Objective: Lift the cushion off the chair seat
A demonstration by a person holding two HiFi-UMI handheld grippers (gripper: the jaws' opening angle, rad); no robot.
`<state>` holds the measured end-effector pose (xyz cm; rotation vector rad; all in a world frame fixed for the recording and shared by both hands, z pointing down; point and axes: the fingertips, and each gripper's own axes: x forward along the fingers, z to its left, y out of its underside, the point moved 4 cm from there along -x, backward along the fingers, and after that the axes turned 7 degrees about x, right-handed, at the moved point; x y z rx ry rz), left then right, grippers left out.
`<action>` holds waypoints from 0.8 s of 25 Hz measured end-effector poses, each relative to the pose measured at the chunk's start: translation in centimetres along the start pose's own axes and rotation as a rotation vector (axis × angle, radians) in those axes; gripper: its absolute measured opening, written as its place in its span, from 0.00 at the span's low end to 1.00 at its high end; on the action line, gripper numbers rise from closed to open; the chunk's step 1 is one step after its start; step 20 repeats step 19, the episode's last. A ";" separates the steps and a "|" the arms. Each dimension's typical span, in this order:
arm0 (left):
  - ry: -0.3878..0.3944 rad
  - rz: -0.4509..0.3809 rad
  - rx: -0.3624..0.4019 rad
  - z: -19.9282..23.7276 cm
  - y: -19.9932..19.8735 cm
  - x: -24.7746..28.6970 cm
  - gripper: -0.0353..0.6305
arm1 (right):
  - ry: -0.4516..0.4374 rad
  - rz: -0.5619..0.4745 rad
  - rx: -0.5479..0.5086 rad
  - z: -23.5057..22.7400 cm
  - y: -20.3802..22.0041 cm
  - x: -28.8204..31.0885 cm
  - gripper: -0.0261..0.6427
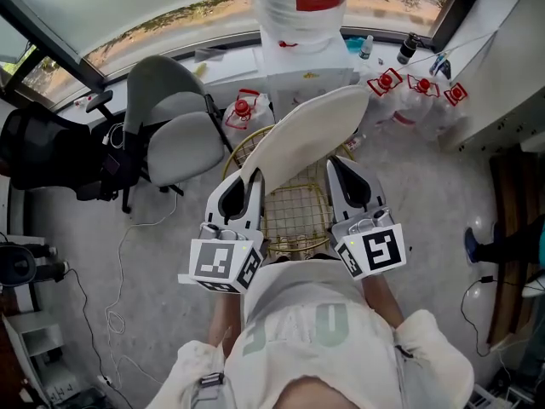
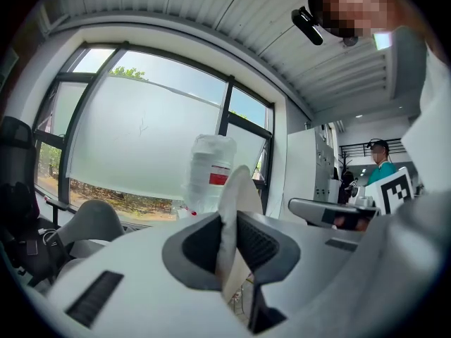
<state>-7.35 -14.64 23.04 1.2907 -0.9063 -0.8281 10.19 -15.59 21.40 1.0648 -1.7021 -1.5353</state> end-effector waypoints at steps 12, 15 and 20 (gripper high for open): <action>0.031 -0.009 -0.019 -0.3 0.1 0.5 0.14 | 0.026 -0.016 -0.032 0.1 -0.8 -1.2 0.06; 0.036 -0.013 -0.012 -0.3 -0.1 0.6 0.14 | 0.031 -0.019 -0.035 0.1 -0.9 -1.2 0.06; 0.040 -0.015 -0.009 -0.3 -0.3 0.6 0.14 | 0.028 -0.020 -0.038 0.1 -1.0 -1.1 0.06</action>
